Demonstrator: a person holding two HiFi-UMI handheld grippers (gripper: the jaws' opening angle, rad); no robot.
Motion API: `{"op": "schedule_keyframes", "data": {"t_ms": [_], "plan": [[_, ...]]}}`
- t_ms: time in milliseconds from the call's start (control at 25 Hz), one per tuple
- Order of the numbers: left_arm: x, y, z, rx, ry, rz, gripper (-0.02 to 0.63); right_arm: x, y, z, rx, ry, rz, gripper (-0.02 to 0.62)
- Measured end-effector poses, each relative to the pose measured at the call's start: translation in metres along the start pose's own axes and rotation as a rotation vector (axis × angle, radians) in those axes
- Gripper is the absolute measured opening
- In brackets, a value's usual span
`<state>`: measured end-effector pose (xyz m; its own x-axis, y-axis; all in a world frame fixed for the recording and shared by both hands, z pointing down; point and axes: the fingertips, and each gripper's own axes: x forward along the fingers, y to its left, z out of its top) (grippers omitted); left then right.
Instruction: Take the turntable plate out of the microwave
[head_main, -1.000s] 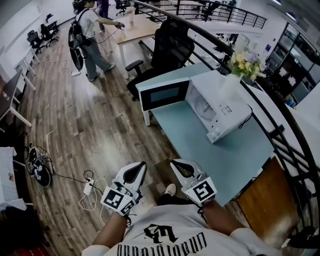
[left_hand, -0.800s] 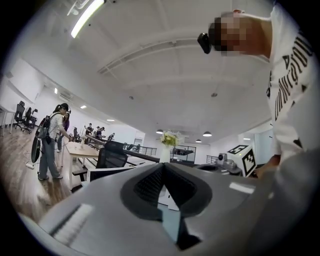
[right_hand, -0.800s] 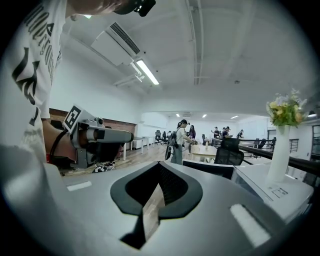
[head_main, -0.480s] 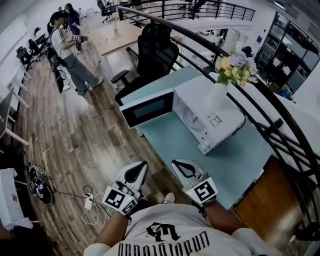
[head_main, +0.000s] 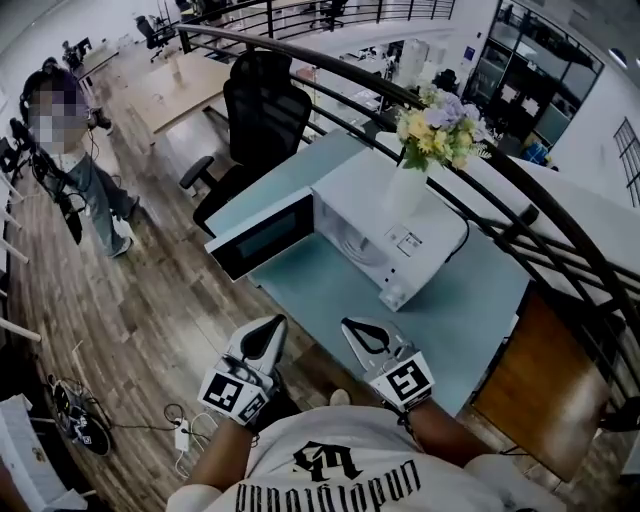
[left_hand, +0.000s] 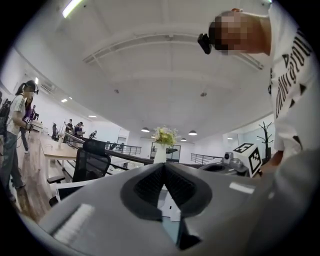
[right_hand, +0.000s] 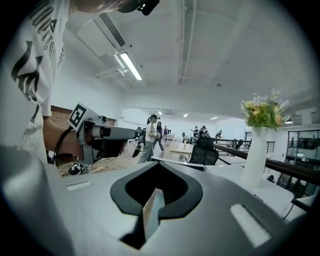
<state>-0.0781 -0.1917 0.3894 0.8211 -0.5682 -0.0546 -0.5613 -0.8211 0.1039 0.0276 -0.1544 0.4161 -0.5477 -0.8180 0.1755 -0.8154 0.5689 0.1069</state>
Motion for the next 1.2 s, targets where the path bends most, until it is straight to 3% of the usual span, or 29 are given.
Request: {"op": "schedule_keyframes", "data": {"t_ms": [320,680,880,1200], "plan": [[0.006,0.074,0.000,-0.013,0.020,-0.085,0.049,0.054,-0.005,-0.002,0.031,0.011,-0.117,0.002],[0.011,0.150,0.011,-0.011,0.053,-0.242,0.049,0.114,0.005,0.017,0.079,0.036,-0.281,0.002],[0.024,0.161,0.016,-0.010,0.066,-0.329,0.049,0.121,0.007,0.020,0.097,0.027,-0.366,0.002],[0.068,0.141,0.008,-0.014,0.083,-0.441,0.049,0.107,-0.018,0.011,0.129,0.030,-0.472,0.002]]}}
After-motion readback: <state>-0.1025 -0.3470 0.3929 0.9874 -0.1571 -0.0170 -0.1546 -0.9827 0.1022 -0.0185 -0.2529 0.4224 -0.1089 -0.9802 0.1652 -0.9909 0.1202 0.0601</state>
